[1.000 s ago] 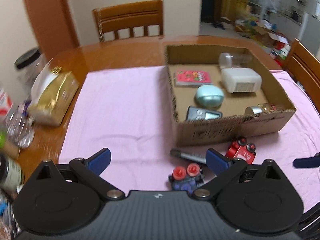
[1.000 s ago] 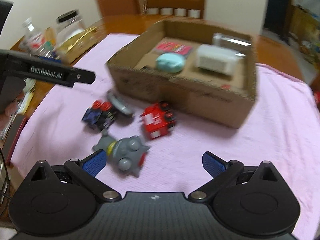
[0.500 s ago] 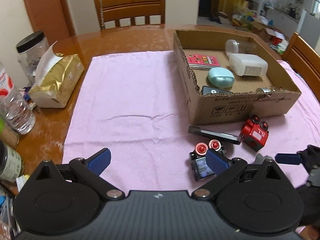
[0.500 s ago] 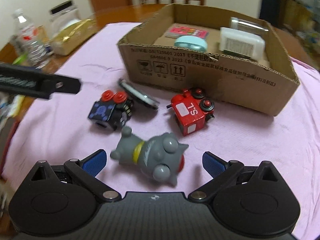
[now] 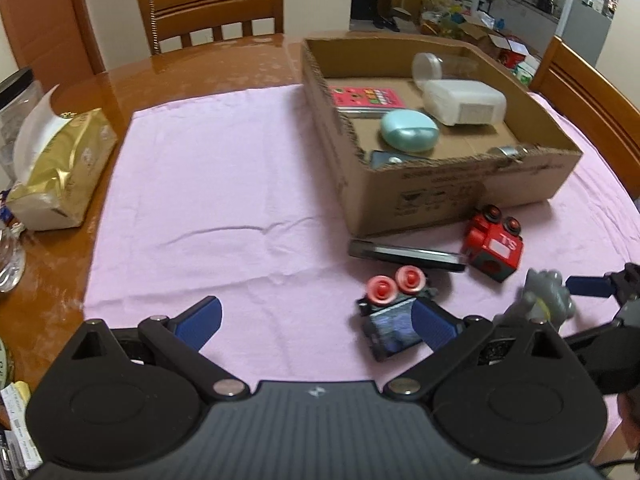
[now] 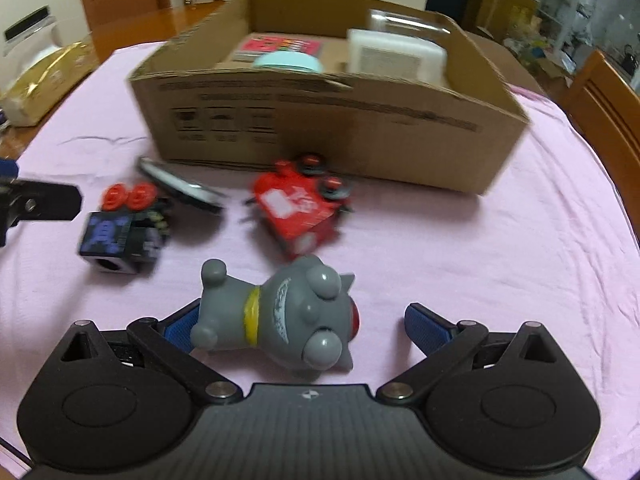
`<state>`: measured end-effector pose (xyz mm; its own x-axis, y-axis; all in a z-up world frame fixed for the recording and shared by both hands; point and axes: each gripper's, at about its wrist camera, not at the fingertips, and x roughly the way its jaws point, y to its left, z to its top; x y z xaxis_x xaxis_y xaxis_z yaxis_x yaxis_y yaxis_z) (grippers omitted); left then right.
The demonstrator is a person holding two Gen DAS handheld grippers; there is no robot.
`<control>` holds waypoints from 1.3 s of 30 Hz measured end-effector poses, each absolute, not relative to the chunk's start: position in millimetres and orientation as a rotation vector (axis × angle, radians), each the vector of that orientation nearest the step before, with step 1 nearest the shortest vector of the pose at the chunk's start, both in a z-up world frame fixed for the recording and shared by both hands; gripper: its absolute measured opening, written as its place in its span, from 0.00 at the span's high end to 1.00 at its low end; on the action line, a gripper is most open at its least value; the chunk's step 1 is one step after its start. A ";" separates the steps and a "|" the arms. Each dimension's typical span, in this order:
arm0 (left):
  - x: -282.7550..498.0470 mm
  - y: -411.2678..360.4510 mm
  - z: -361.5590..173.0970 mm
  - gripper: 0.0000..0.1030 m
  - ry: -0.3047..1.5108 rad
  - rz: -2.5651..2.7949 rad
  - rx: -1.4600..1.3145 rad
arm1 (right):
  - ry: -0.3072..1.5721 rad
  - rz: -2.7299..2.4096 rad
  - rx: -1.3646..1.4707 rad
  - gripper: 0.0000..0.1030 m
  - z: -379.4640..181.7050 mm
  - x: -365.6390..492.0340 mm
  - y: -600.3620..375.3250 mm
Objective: Organize rigid objects
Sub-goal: 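Grasp the blue cube toy with the left tool while the right tool grasps the grey cat figurine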
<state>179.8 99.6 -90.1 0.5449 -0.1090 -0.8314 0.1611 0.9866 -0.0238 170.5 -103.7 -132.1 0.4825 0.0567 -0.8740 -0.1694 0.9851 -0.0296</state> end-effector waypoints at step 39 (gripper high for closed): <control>190.2 57.0 -119.1 0.32 1.031 -0.174 0.106 | 1.027 0.308 -0.183 0.00 -131.3 172.7 -124.5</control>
<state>190.2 57.0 -119.1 0.5014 -0.0938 -0.8601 0.1938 0.9810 0.0060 172.7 -124.5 -131.3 0.4799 0.1654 -0.8616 -0.3358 0.9419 -0.0062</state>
